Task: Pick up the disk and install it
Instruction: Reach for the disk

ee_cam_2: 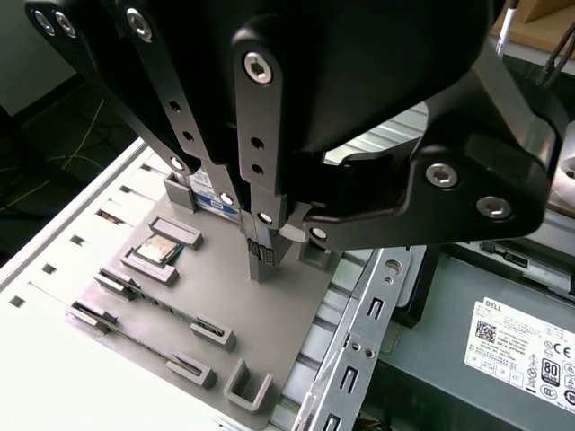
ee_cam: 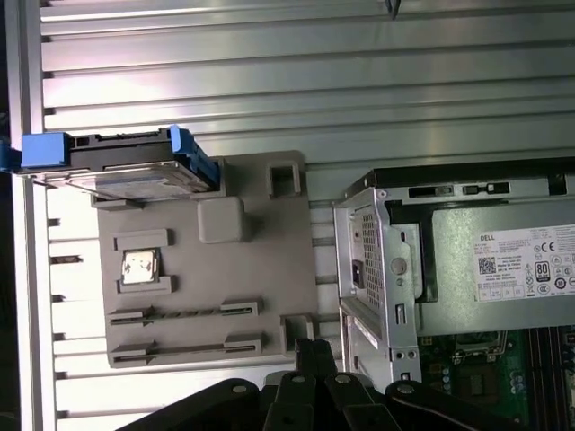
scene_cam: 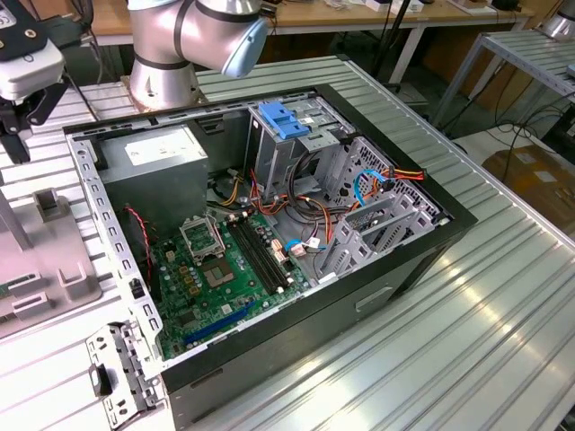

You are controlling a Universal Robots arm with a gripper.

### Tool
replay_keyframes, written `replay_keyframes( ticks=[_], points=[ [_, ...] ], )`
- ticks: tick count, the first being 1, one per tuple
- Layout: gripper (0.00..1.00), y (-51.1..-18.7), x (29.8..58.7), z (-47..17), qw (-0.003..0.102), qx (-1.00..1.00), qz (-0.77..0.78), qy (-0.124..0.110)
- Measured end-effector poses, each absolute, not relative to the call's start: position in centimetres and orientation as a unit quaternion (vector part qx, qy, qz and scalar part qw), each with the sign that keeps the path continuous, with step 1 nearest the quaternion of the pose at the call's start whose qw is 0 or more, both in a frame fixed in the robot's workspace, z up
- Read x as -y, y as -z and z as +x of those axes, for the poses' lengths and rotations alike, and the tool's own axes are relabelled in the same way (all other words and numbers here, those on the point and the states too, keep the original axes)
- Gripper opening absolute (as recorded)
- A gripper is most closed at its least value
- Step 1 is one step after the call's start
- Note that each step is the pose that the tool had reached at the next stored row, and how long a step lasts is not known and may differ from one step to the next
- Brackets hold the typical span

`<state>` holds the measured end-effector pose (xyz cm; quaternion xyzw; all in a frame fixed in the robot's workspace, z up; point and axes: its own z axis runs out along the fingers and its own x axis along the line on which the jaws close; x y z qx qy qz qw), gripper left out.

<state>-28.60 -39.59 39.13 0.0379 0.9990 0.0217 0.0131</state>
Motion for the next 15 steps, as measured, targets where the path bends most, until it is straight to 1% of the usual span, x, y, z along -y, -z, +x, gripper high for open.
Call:
replay_keyframes(
  ticks=[15],
  points=[
    [0.11,-38.8,38.9,-31.5,0.013,-0.999,0.038,-0.022]
  ],
)
